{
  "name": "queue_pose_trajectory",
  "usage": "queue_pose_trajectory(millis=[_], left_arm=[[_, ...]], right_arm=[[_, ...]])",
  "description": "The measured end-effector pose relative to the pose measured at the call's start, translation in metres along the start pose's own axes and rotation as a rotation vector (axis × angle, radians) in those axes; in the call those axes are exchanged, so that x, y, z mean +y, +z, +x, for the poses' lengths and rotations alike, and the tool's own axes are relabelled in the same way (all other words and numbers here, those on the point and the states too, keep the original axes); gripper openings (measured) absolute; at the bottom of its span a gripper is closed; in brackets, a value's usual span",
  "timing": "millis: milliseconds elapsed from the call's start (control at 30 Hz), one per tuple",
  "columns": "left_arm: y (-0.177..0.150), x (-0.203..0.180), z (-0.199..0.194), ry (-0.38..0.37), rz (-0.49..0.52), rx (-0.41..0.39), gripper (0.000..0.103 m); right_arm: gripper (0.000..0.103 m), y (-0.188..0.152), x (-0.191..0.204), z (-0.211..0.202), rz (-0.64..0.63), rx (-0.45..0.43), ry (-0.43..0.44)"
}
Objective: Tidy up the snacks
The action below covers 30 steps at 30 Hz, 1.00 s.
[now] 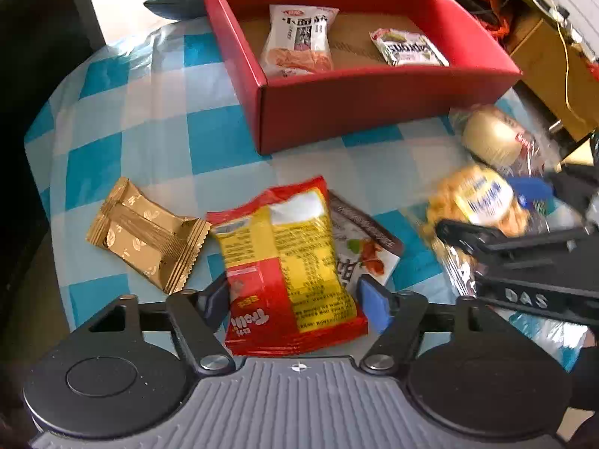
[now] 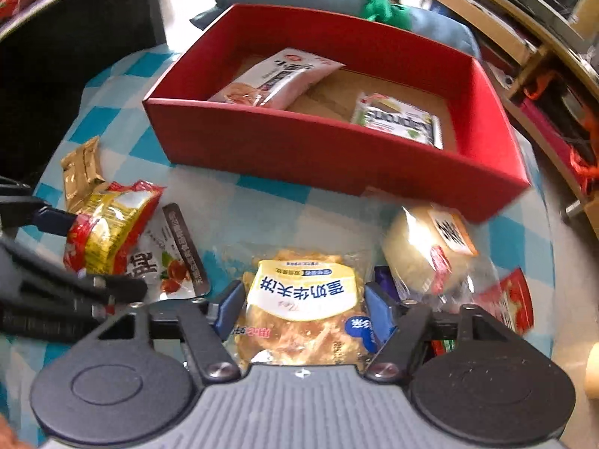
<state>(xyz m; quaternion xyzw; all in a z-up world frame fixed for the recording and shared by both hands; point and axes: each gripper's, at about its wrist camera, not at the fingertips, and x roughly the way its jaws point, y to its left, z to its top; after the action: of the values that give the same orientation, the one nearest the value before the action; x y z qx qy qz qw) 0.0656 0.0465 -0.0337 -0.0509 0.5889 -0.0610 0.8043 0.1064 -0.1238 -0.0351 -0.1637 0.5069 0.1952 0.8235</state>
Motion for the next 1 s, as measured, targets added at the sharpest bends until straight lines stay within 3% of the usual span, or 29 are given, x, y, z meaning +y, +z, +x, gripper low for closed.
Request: queue_pose_trajectory(millis=[167, 300, 433, 600, 667, 1000], left_arm=[[0.003, 0.001, -0.001, -0.003, -0.013, -0.003, 0.072], [0.007, -0.003, 0.005, 0.022, -0.011, -0.002, 0.08], [0.007, -0.011, 0.008, 0.055, 0.008, -0.016, 0.079], [0.009, -0.008, 0.0, 0.055, -0.019, -0.032, 0.065], [0.01, -0.01, -0.003, 0.08, -0.013, -0.046, 0.064], [0.015, -0.016, -0.02, 0.065, 0.01, -0.098, 0.061]], right_arm=[[0.062, -0.015, 0.001, -0.019, 0.057, -0.016, -0.025], [0.061, -0.02, 0.004, -0.031, 0.054, -0.03, -0.03], [0.061, -0.021, -0.002, -0.038, 0.063, -0.064, -0.007], [0.061, -0.02, -0.013, -0.03, 0.071, -0.082, 0.051], [0.061, -0.018, -0.018, -0.028, 0.076, -0.095, 0.069], [0.061, -0.013, -0.035, -0.028, 0.129, -0.124, 0.106]])
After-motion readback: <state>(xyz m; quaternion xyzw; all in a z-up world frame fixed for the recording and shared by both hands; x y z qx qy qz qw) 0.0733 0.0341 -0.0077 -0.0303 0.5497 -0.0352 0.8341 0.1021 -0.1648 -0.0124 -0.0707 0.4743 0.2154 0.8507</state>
